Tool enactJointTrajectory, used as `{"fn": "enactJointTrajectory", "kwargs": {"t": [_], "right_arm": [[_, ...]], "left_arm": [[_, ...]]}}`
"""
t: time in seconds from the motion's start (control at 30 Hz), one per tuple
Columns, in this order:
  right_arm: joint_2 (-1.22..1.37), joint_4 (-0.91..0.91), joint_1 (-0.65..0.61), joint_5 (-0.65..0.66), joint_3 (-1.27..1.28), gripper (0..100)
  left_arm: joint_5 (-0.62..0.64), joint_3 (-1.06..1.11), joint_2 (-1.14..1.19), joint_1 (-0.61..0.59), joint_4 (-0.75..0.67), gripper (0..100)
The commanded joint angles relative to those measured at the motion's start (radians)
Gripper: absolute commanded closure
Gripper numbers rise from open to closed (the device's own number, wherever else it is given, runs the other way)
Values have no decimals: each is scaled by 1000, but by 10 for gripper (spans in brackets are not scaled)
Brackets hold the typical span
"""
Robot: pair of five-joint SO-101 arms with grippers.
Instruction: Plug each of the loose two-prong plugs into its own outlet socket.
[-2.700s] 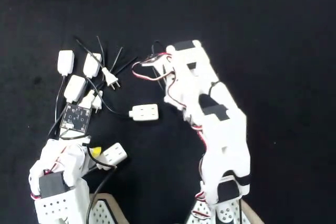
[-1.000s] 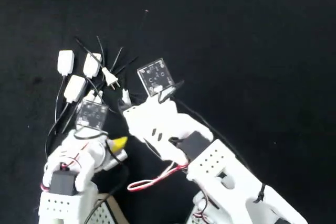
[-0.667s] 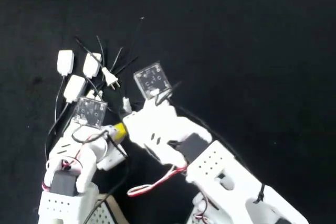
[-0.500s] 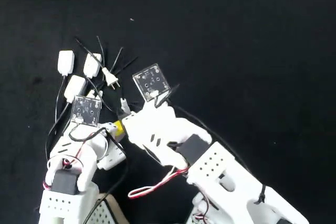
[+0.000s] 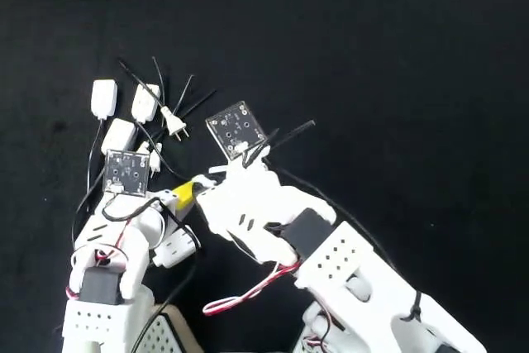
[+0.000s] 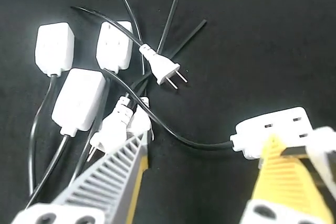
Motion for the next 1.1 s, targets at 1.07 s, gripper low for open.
{"fn": "enactJointTrajectory", "kwargs": {"t": [1.07], "right_arm": [[466,249,-110,112,-321,987]], "left_arm": [[-439,-111,-8,-619,423,675]]}}
